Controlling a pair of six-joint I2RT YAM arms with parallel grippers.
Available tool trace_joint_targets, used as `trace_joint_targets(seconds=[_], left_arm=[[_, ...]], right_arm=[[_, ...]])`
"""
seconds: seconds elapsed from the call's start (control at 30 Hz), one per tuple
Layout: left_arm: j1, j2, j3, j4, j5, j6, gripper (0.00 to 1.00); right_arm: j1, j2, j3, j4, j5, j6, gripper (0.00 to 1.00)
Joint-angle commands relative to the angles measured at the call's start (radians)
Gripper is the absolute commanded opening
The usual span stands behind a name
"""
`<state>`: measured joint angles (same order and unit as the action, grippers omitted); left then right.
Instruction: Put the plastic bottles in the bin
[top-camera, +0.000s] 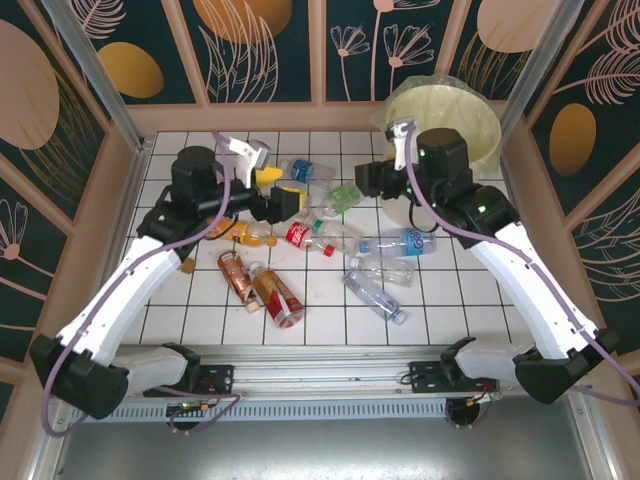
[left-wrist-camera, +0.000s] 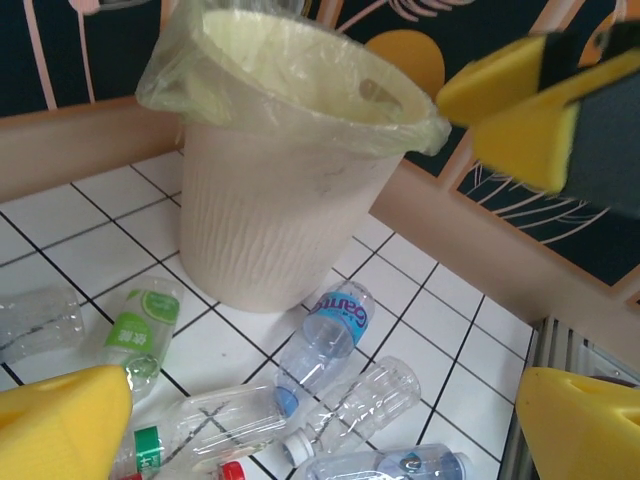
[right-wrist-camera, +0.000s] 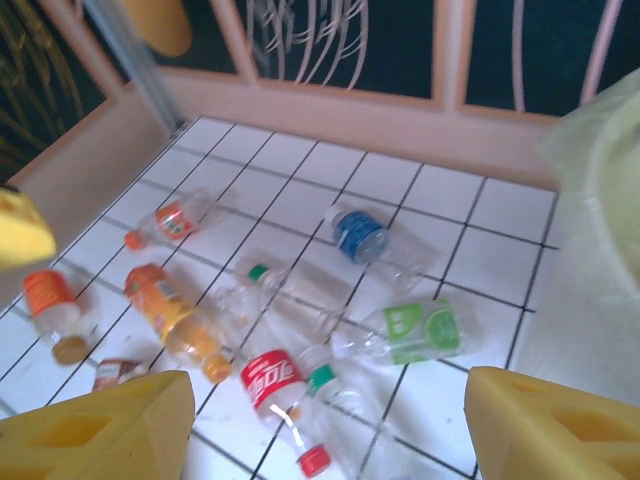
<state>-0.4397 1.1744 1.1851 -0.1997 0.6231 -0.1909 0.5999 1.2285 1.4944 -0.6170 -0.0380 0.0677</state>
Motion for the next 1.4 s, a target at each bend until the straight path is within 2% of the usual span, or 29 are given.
trace_joint_targets(seconds=[0.0,0.23,0.57,0.83,1.03,1.2,1.37], left_arm=[[-0.007,-0.102,-0.069,-0.056,-0.03,-0.002,0.99],[-0.007,-0.242,-0.254,-0.024,0.056,-0.109,0.99],[-0.007,-0.319,-0.454,0.104,0.036,-0.177,0.99],[-0.007,-0.343,-0.463,0.083,-0.006,-0.151,0.99],[-0.007,-0.354,-0.496,0.089,-0.046,-0.117,0.99],[-0.007,-0.325,-0.52,0.124,-0.07,-0.143,0.99],[-0.007,-0.319,-0.498,0.079,-0.078,-0.11,0.99]], right_arm=[[0.047,-0.008,-0.054,-0.014,-0.022,-0.022,0.73],[0.113,0.053,-0.159,-0.032,-0.01,-0.011,0.7],[0.135,0.211,-0.24,-0.048,0.1,-0.03,0.66],[0.105,0.328,-0.261,-0.02,0.103,-0.061,0.68],[0.081,0.371,-0.26,-0.007,0.062,-0.075,0.73],[0.043,0.403,-0.246,-0.016,0.01,-0.095,0.73],[0.046,0.407,-0.273,0.025,0.011,-0.097,0.73]])
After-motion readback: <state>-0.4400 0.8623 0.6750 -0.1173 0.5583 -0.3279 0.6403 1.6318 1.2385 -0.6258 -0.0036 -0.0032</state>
